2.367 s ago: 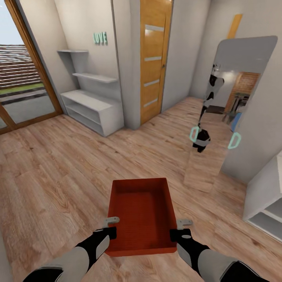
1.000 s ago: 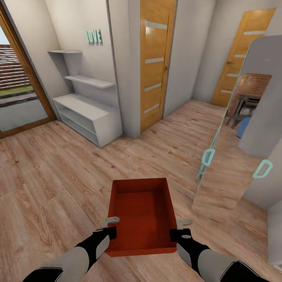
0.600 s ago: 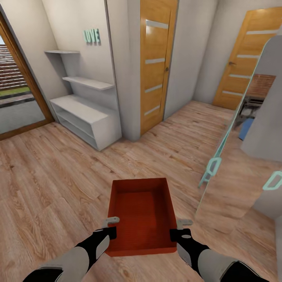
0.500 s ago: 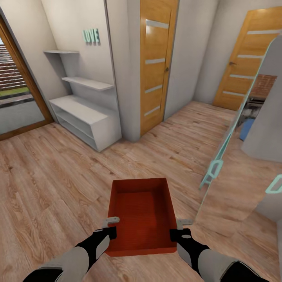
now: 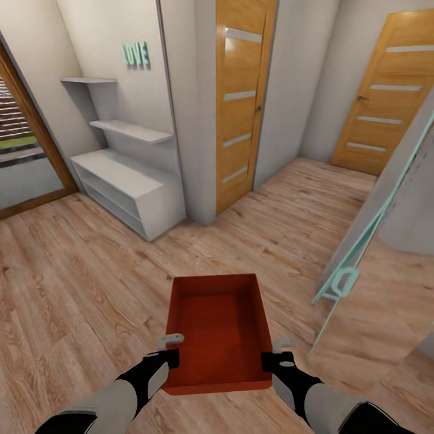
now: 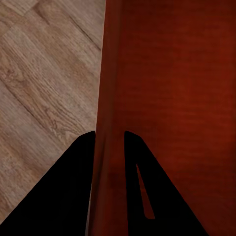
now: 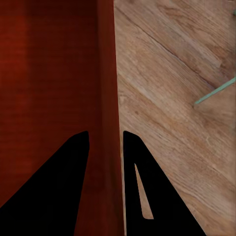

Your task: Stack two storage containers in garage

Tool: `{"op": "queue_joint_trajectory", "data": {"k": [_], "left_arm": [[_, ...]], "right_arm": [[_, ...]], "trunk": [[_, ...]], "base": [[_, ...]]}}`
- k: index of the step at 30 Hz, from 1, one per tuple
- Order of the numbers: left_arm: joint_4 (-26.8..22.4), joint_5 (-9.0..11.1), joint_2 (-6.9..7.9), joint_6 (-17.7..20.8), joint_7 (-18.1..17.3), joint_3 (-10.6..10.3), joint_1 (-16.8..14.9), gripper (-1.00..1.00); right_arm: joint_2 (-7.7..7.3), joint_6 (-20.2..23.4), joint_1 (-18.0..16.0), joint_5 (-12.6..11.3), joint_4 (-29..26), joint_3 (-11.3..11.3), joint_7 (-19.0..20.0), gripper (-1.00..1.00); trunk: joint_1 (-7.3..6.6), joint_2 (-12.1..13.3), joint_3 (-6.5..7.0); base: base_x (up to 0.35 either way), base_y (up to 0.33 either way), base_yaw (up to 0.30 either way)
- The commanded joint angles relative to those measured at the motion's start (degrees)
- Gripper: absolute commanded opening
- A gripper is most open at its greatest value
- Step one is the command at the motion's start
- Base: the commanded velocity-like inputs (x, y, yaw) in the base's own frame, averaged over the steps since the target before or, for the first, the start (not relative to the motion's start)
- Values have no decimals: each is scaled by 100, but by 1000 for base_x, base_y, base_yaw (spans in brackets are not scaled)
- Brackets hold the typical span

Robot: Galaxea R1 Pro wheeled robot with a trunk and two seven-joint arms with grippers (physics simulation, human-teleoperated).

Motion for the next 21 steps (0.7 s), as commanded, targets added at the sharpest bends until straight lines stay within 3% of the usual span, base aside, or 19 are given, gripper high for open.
{"op": "queue_joint_trajectory", "data": {"k": [1, 15, 21], "left_arm": [[6, 46, 38, 33, 53, -110, 5, -100], [6, 50, 52, 33, 52, -109, 5, -100], [6, 60, 126, 33, 48, -116, 5, -100]], "right_arm": [[3, -137, -6, 20, -46, -129, 175, -100], [3, -135, -6, 20, -46, -130, 171, -100], [3, -128, -6, 18, -46, -130, 166, -100]], "trunk": [[3, -3, -5], [3, -3, -5], [3, -3, -5]], "base": [[322, 0, 0], [322, 0, -6], [322, 0, -225]]}}
